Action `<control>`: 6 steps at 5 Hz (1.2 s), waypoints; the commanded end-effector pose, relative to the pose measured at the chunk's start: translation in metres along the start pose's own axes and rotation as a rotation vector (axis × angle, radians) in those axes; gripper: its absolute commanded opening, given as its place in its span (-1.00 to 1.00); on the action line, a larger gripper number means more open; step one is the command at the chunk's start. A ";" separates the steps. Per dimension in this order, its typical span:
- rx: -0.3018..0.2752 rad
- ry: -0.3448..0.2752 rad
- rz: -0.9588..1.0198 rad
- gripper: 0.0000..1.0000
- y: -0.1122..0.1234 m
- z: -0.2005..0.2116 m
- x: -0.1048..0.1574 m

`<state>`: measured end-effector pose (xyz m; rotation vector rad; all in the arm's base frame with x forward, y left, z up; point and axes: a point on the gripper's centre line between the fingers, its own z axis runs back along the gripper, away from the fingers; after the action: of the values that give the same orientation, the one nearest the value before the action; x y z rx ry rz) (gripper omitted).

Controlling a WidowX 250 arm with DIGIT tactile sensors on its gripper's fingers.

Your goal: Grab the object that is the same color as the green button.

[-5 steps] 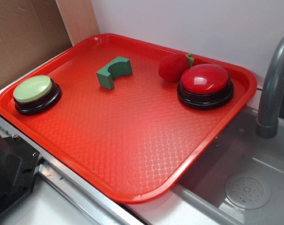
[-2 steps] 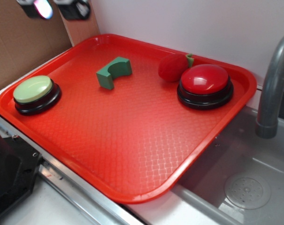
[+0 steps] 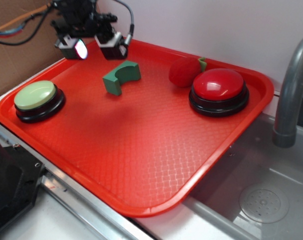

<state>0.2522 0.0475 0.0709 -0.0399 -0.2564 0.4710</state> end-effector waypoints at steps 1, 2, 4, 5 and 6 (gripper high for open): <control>0.028 -0.063 0.034 1.00 0.002 -0.037 0.013; 0.059 -0.050 0.063 1.00 -0.002 -0.054 0.012; 0.072 -0.025 0.043 -1.00 -0.005 -0.051 0.008; 0.077 -0.008 0.033 -1.00 -0.002 -0.043 0.009; 0.067 0.040 -0.001 -1.00 -0.003 -0.036 0.010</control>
<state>0.2602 0.0404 0.0201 0.0271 -0.1222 0.4723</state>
